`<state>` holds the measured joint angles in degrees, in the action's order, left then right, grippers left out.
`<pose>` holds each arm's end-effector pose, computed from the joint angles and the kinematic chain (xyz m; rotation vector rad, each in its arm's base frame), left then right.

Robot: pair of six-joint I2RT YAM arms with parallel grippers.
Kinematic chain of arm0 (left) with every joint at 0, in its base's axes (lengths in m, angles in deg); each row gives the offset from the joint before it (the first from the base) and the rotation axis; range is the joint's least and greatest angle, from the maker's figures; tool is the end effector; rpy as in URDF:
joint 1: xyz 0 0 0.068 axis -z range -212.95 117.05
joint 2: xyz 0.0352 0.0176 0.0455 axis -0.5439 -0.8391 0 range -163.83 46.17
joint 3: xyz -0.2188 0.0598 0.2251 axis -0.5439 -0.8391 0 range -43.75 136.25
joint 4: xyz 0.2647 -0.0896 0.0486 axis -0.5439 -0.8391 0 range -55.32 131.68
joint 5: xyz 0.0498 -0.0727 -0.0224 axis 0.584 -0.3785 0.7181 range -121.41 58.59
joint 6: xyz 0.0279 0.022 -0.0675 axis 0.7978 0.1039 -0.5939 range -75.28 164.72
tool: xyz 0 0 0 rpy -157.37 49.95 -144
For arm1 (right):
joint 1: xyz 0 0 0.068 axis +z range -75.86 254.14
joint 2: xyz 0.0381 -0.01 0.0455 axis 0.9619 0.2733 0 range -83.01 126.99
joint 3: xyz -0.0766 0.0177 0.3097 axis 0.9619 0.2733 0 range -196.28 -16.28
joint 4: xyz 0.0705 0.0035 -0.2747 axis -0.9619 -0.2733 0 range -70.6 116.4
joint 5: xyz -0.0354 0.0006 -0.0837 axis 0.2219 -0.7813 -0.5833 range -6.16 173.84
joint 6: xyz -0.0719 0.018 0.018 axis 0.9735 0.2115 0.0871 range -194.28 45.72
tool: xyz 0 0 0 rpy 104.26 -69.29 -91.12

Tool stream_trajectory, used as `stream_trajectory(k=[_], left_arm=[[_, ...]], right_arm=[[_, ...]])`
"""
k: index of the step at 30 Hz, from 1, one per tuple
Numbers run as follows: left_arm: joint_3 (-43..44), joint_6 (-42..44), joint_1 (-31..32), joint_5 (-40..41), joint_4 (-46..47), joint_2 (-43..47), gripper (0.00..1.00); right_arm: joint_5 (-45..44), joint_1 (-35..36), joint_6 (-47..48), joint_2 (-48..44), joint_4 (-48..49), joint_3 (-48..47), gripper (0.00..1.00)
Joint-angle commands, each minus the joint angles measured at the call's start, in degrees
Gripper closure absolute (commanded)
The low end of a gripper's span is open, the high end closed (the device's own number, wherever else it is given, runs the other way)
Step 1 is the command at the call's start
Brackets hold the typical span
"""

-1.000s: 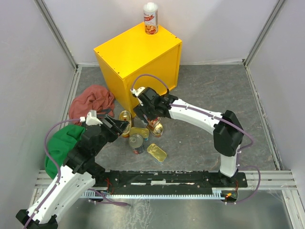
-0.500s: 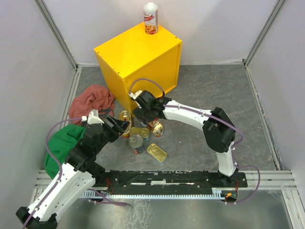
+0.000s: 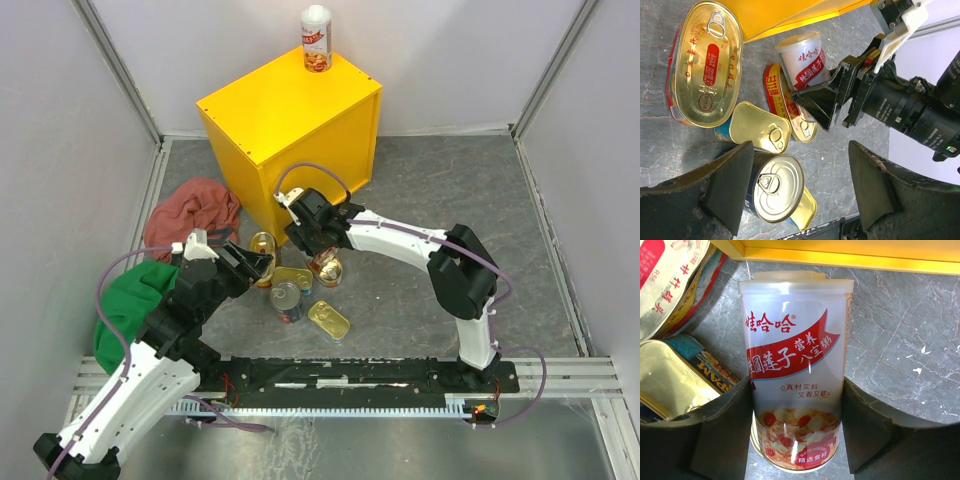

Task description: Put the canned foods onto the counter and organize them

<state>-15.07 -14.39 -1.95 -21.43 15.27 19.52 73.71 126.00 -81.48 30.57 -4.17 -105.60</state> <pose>0.1195 -0.0588 0.2661 -0.6206 1.9952 -0.8233 0.3138 0.3812 0.2314 -0.8906 2.3544 0.1992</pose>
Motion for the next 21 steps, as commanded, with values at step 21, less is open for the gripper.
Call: stream_trajectory(k=[21], left_arm=[[0.4, 1.5, 0.3, -0.1, 5.4, 0.1, 0.18]], right_arm=[[-1.5, -0.2, -0.7, -27.9, 10.2, 6.1, 0.99]])
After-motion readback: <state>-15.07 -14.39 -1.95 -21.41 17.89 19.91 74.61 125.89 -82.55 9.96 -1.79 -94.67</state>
